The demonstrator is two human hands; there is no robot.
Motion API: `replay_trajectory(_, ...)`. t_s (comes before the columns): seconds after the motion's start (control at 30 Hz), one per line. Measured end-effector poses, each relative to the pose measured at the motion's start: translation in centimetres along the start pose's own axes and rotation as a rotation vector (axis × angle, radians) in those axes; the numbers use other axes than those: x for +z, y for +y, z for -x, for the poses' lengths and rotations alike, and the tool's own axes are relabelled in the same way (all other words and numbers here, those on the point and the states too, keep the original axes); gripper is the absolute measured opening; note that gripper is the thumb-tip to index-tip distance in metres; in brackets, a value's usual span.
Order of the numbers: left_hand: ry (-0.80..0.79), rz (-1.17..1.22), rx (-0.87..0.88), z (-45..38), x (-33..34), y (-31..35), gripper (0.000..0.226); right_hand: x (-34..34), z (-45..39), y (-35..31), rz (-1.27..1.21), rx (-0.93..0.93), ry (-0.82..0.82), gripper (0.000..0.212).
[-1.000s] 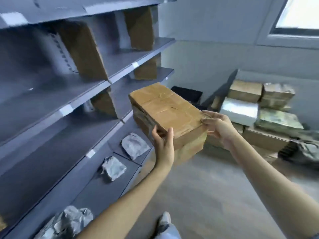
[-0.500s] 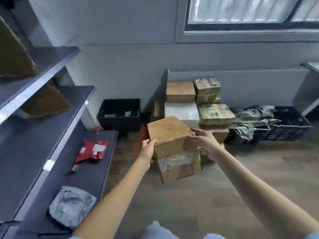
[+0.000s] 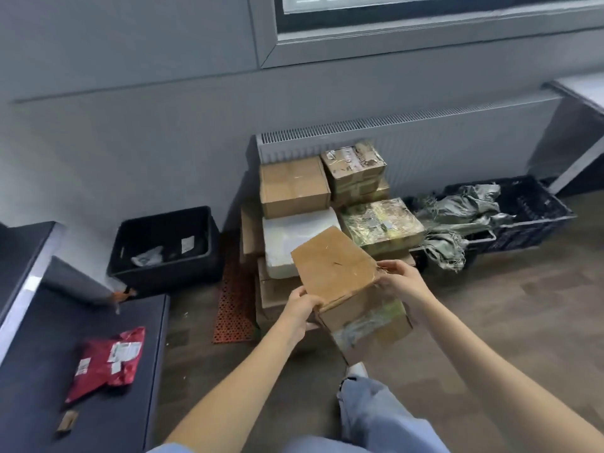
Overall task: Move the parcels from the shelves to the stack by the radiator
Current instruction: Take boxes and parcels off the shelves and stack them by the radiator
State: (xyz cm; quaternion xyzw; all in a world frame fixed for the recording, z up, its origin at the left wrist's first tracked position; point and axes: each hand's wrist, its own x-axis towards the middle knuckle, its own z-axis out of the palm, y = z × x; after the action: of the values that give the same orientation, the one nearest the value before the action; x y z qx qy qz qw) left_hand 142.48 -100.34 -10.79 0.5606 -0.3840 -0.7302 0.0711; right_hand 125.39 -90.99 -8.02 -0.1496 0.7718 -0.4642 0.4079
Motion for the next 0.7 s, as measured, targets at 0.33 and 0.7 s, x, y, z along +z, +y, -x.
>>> replay_trajectory(0.33, 0.329, 0.243, -0.031, -8.8, 5.1, 7.5, 0.069, 4.0, -18.0, -8.6, 0.335, -0.136, -0.261, 0.036)
replay_trajectory(0.7, 0.506, 0.287, 0.001, -21.0, 4.5, 15.1, 0.048, 15.5, -34.9, -14.7, 0.65, -0.226, -0.388, 0.035)
